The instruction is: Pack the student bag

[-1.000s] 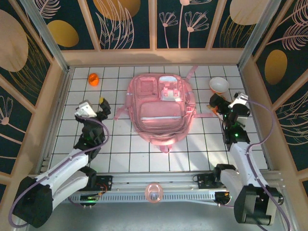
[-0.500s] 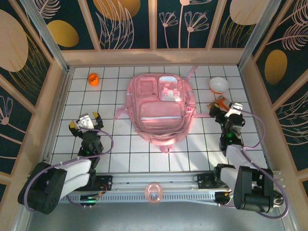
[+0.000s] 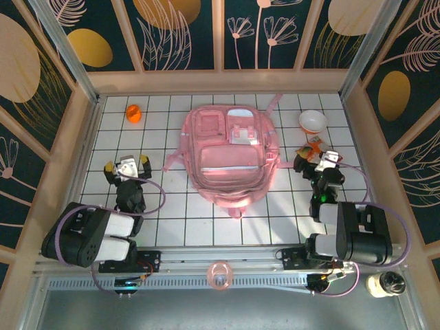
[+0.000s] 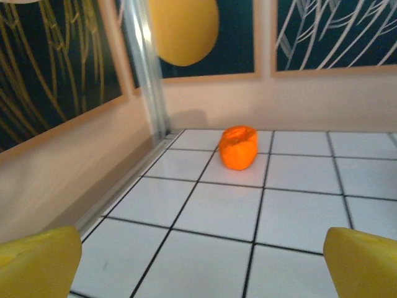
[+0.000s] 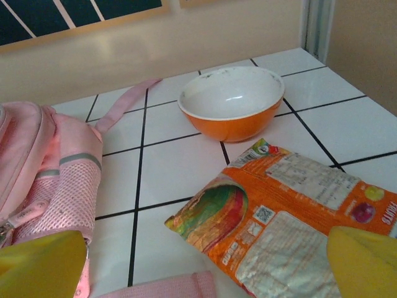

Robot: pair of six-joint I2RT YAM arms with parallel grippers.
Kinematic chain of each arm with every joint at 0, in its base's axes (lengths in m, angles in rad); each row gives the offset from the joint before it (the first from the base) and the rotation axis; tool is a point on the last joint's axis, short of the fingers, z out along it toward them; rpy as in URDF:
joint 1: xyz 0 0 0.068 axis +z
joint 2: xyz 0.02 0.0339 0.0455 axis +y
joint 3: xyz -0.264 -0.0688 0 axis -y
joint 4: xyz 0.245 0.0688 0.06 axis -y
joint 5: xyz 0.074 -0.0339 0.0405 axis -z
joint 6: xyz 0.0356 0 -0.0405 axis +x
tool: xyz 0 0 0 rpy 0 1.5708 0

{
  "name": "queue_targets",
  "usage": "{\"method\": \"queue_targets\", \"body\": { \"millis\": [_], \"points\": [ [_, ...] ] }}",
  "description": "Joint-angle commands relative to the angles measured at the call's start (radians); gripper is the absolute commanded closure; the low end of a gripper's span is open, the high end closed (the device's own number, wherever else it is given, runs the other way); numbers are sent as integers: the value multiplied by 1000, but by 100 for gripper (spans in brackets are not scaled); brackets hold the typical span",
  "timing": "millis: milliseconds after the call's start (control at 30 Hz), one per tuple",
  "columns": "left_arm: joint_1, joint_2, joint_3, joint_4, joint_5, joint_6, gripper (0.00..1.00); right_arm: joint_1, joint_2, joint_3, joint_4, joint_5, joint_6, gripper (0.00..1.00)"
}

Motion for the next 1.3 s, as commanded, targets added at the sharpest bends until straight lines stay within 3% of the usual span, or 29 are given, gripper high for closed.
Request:
{"method": "queue_targets", "body": {
  "millis": [0, 67, 167, 200, 233, 300, 367, 1267],
  "points": [
    [29, 193, -51, 380, 96, -22, 1, 6, 29, 32, 139, -48, -28, 1],
    [67, 212, -28, 359, 155, -45, 1, 15, 71, -9, 269, -44, -11, 1],
    [130, 138, 108, -4, 188, -120, 1, 18, 288, -67, 627, -61, -10, 1],
    [170, 150, 186, -136, 221, -160, 1, 8, 235, -64, 512, -72, -8, 1],
    [226, 138, 195, -176, 329, -193, 1, 8, 196, -32, 395, -49, 0, 1],
    [234, 141, 182, -142, 343, -201, 1, 12, 241, 48, 334, -96, -13, 1],
    [234, 141, 182, -149, 343, -199, 1, 56, 222, 80, 228, -15, -43, 1],
    [234, 134, 180, -149, 354, -193, 1, 54, 229, 72, 255, -4, -38, 1]
  ]
}}
